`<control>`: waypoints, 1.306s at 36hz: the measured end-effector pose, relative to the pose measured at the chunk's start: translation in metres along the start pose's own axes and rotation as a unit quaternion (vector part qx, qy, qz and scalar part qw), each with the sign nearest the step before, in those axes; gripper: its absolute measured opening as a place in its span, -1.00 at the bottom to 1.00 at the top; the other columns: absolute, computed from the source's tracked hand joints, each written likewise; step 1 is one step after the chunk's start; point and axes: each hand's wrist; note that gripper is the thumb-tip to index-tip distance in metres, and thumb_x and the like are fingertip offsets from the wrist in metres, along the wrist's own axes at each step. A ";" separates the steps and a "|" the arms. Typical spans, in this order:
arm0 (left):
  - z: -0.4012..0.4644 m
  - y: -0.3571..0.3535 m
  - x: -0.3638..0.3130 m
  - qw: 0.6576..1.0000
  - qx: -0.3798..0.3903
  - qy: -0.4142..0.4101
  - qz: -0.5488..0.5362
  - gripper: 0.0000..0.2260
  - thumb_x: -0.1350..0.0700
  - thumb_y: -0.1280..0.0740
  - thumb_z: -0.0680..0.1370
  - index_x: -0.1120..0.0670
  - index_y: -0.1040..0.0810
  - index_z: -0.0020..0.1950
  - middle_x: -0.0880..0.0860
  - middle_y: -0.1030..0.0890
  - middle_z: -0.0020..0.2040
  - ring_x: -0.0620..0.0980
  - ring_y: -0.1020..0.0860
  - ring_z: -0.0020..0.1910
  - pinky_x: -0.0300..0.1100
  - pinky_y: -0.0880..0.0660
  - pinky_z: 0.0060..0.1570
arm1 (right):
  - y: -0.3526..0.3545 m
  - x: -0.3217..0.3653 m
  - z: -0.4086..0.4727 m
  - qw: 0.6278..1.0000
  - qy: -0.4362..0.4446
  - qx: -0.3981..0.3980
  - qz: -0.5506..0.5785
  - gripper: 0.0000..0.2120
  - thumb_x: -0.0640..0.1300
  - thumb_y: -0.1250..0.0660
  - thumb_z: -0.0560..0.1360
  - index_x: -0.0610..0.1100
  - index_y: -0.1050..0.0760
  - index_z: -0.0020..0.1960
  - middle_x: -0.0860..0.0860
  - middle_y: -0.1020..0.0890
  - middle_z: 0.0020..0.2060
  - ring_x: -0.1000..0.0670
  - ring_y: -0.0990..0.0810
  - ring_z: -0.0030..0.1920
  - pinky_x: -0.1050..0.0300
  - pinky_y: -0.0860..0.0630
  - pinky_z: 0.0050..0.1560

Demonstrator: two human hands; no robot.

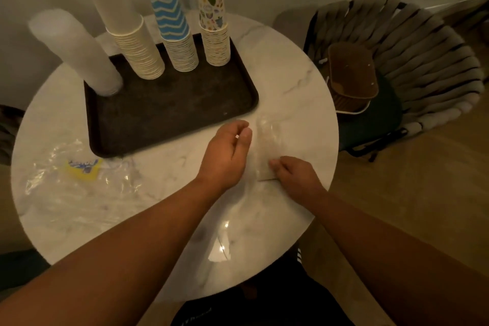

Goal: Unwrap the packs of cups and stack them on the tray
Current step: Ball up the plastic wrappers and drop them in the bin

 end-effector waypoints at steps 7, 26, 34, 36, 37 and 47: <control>0.002 -0.022 0.019 0.980 0.067 -0.090 0.166 -0.63 -0.01 -0.18 0.62 0.14 -0.49 0.35 0.11 -0.47 0.32 0.03 -0.46 0.26 -0.24 -0.32 0.26 | 0.006 0.002 0.030 0.995 -0.091 -0.018 0.035 -0.71 0.05 -0.21 0.61 -0.12 -0.54 -0.12 0.01 -0.55 -0.28 -0.07 -0.55 -0.14 0.12 -0.40 -0.11; 0.022 -0.029 0.065 0.824 0.337 -0.207 0.406 -0.26 -0.21 -0.18 0.52 0.02 -0.01 0.61 0.01 0.05 0.61 0.11 0.17 0.58 -0.08 0.17 0.49 | 0.023 -0.045 0.026 0.932 0.228 0.096 -0.265 -0.26 0.20 -0.21 0.34 -0.15 -0.39 0.43 -0.12 -0.47 0.38 -0.16 -0.38 0.42 -0.10 -0.32 0.35; 0.028 -0.040 0.048 0.908 0.226 -0.148 0.321 -0.55 -0.17 0.00 0.61 -0.05 -0.56 0.30 0.00 -0.58 0.28 0.09 -0.41 0.36 -0.05 -0.30 0.25 | 0.021 -0.033 0.038 0.954 0.208 0.017 -0.215 -0.54 0.11 -0.18 0.48 -0.15 -0.61 0.18 -0.12 -0.67 0.08 -0.18 -0.61 0.13 -0.07 -0.48 0.17; 0.035 -0.043 0.038 0.940 0.190 -0.079 0.270 -0.64 -0.09 -0.06 0.66 0.00 -0.56 0.25 0.08 -0.61 0.14 0.09 -0.45 0.24 -0.06 -0.32 0.20 | 0.021 -0.021 0.045 0.976 0.147 -0.007 -0.159 -0.53 0.11 -0.10 0.50 -0.15 -0.62 0.12 -0.15 -0.69 -0.04 -0.21 -0.61 0.00 -0.04 -0.49 0.05; 0.039 -0.044 0.034 0.952 0.171 -0.053 0.250 -0.67 -0.06 -0.09 0.67 0.04 -0.56 0.22 0.13 -0.61 0.07 0.13 -0.47 0.16 -0.04 -0.36 0.16 | 0.020 -0.015 0.048 0.983 0.115 -0.017 -0.145 -0.52 0.12 -0.07 0.52 -0.16 -0.61 0.12 -0.16 -0.68 -0.07 -0.22 -0.60 -0.03 -0.03 -0.48 0.00; 0.059 -0.055 0.027 0.986 0.054 0.082 0.137 -0.66 0.06 -0.29 0.61 0.09 -0.43 0.37 0.12 -0.59 0.14 0.10 -0.55 0.12 -0.06 -0.48 0.15 | 0.010 0.005 0.091 0.975 -0.091 -0.067 -0.191 -0.67 0.04 -0.19 0.61 -0.19 -0.59 0.01 -0.14 -0.66 -0.04 -0.17 -0.60 0.01 0.11 -0.41 -0.06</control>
Point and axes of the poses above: each hand's wrist, its own z-axis towards the middle knuckle, its own y-axis out of the back of the hand, x = y × z
